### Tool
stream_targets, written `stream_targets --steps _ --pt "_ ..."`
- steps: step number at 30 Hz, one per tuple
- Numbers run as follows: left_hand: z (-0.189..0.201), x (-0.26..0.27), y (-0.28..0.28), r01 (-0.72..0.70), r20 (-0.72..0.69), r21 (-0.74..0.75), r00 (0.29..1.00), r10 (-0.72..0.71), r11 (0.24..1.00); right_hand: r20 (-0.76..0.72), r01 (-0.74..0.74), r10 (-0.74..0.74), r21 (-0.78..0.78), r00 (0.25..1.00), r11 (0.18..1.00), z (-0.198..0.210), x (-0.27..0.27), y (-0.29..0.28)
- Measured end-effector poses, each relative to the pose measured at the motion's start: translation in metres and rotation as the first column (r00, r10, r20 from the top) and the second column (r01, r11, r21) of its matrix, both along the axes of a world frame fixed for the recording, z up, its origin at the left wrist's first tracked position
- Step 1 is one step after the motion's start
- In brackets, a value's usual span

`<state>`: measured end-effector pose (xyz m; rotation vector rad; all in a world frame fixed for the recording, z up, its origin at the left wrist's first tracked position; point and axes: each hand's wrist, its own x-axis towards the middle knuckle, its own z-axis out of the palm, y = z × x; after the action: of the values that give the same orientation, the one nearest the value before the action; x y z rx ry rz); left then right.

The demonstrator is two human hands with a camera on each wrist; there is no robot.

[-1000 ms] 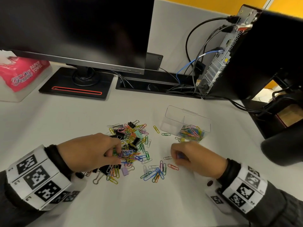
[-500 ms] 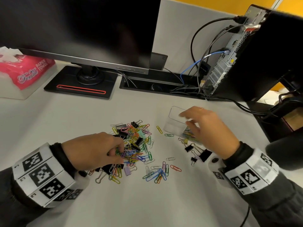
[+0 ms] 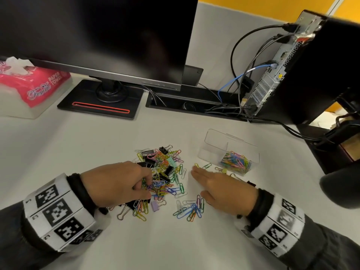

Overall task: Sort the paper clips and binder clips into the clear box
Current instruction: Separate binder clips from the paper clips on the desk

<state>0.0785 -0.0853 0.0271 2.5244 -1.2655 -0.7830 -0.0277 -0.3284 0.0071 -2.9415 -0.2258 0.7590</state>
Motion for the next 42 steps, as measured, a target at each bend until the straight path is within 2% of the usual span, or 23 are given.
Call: stream_targets --steps 3,6,9,13,16,21,26,34,42 --pt "-0.003 0.0 -0.002 0.012 0.009 0.008 1.0 -0.012 1.0 -0.052 0.012 -0.01 0.042 0.999 0.999 -0.001 -0.026 0.003" --pt "-0.004 -0.001 -0.002 0.019 0.019 0.015 1.0 -0.019 1.0 0.09 0.052 -0.067 0.161 0.994 0.986 0.007 -0.025 0.001" --pt "-0.002 -0.002 -0.002 0.016 0.02 0.015 1.0 -0.016 1.0 0.204 0.105 -0.129 0.126 0.97 0.986 0.01 -0.008 -0.008" --pt "0.003 -0.003 -0.001 0.007 0.004 -0.011 1.0 -0.007 1.0 0.156 0.129 -0.137 0.061 0.978 0.99 0.0 -0.006 -0.004" --pt "0.004 -0.002 0.0 -0.002 -0.014 -0.019 1.0 0.002 1.0 0.133 0.091 -0.104 0.101 0.986 0.991 -0.004 -0.024 0.01" --pt "0.001 -0.003 -0.001 0.012 -0.027 -0.007 1.0 -0.012 1.0 0.191 0.054 -0.083 0.152 0.978 0.987 0.004 -0.038 0.021" --pt "0.002 -0.003 -0.001 0.012 -0.022 0.002 1.0 -0.012 1.0 0.093 0.042 -0.052 0.109 0.994 0.993 -0.005 -0.033 0.02" --pt "-0.001 -0.002 -0.001 0.006 -0.014 0.0 1.0 -0.006 1.0 0.261 -0.064 0.021 0.16 0.965 0.985 -0.014 -0.024 0.01" --pt "0.0 -0.004 -0.001 0.008 -0.003 -0.002 1.0 -0.008 1.0 0.175 0.068 -0.116 0.258 0.978 0.964 -0.01 -0.01 -0.009"
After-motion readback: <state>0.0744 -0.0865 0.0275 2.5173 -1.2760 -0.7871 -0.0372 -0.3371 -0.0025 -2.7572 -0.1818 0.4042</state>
